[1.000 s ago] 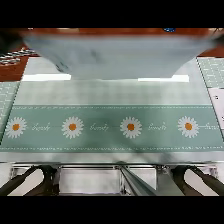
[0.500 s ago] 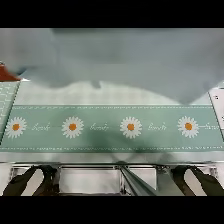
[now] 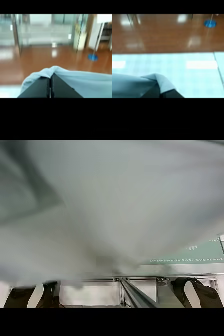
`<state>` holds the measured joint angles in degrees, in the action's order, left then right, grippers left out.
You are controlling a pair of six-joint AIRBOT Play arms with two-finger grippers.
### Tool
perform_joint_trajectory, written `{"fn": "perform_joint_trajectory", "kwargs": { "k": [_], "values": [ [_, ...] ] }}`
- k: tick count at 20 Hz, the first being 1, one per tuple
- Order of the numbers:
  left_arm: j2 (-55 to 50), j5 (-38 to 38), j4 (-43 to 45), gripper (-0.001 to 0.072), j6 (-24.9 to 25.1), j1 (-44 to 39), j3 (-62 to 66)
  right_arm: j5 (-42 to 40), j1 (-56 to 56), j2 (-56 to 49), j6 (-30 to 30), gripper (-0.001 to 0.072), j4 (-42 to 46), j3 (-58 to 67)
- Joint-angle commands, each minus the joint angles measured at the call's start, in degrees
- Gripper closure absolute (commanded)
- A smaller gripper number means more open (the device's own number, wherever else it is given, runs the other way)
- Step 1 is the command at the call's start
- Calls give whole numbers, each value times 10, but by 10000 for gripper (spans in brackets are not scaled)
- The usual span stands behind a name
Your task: Fold the shirts.
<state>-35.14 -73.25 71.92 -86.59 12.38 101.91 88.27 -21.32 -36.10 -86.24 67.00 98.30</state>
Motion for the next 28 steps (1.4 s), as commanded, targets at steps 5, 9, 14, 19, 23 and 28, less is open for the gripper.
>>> {"fn": "perform_joint_trajectory", "kwargs": {
  "k": [5,9,14,19,23,28],
  "values": [
    [-80,81,-17,690,-28,-14,-338,-72,1,-83,57,687,-71,-240],
    [-247,212,-57,690,-26,-15,-389,-175,28,-244,89,687,-95,-265],
    [-491,269,-151,690,-27,-15,-275,-332,105,-477,52,687,-99,-214],
    [-659,221,-186,690,-27,-17,-110,-342,109,-645,31,687,-139,-59],
    [-702,167,-186,690,-32,-17,-60,-316,109,-683,24,687,-139,-12],
    [-694,29,-183,690,18,-5,-16,-215,77,-665,39,687,-139,-12]
  ]
}}
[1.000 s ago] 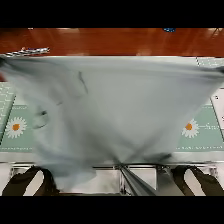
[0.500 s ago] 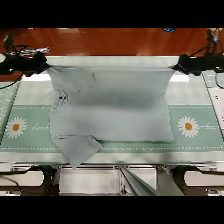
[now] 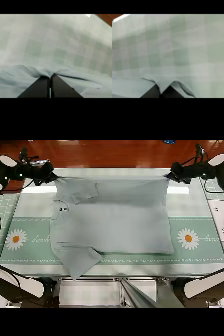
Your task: Fold the shirts.
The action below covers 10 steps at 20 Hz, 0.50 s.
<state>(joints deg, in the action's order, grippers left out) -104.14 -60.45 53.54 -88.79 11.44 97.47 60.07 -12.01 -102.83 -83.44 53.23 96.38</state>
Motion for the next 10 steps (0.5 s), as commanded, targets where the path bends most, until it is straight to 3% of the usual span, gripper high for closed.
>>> {"fn": "perform_joint_trajectory", "kwargs": {
  "k": [1,5,10],
  "values": [
    [-1,-138,4,690,54,4,28,113,-26,6,22,687,-1,8],
    [0,-255,50,689,61,0,-24,276,-30,7,56,687,79,-7],
    [4,-269,50,690,67,0,-111,267,-17,7,54,686,99,-70]
  ]
}}
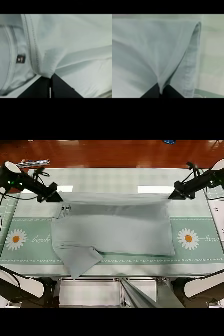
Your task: Fold the shirts.
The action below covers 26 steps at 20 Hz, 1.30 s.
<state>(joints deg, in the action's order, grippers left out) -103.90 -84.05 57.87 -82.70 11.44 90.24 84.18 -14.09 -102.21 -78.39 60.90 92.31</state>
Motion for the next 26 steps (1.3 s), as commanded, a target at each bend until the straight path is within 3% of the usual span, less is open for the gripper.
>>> {"fn": "perform_joint_trajectory", "kwargs": {
  "k": [1,7,8,9,13,17,20,23,26],
  "values": [
    [1,-36,9,690,6,0,-41,26,3,0,2,686,23,-40],
    [-4,-49,25,667,19,-4,-44,-13,3,-1,0,671,37,-75],
    [-5,-50,26,513,11,-8,-44,-27,3,-1,-15,478,35,-76],
    [-4,-53,26,192,11,-10,-43,-30,3,-1,-24,294,29,-76],
    [34,-67,27,202,-6,21,-48,19,-32,35,-19,302,11,-32],
    [174,-46,42,202,13,74,-155,-44,-92,169,-9,302,9,-90],
    [310,-40,184,202,-16,132,-357,-93,-100,280,30,302,5,-232],
    [438,28,92,202,-17,230,-542,-166,-100,381,75,302,-71,-389],
    [505,73,0,202,6,283,-644,-172,-100,429,115,302,-149,-477]
  ]
}}
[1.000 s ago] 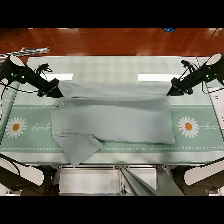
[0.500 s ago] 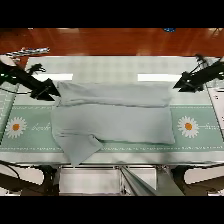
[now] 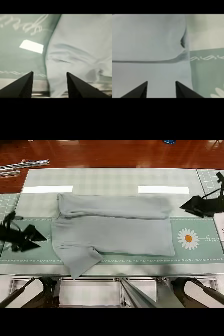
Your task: Fold the shirts.
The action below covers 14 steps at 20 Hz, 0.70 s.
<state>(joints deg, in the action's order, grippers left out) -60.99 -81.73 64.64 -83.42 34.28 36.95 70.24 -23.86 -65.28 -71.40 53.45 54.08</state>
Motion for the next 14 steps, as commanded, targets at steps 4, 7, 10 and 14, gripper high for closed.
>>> {"fn": "perform_joint_trajectory", "kwargs": {
  "k": [4,7,10,14],
  "values": [
    [76,90,-66,202,26,38,-169,-27,-2,76,53,302,-88,-137],
    [73,118,-73,203,21,7,-171,-25,-2,76,52,302,-103,-140],
    [50,144,-76,203,22,-37,-178,-26,-2,76,52,302,-138,-140],
    [7,144,-95,203,28,-108,-181,-18,-30,76,40,302,-139,-138]
  ]
}}
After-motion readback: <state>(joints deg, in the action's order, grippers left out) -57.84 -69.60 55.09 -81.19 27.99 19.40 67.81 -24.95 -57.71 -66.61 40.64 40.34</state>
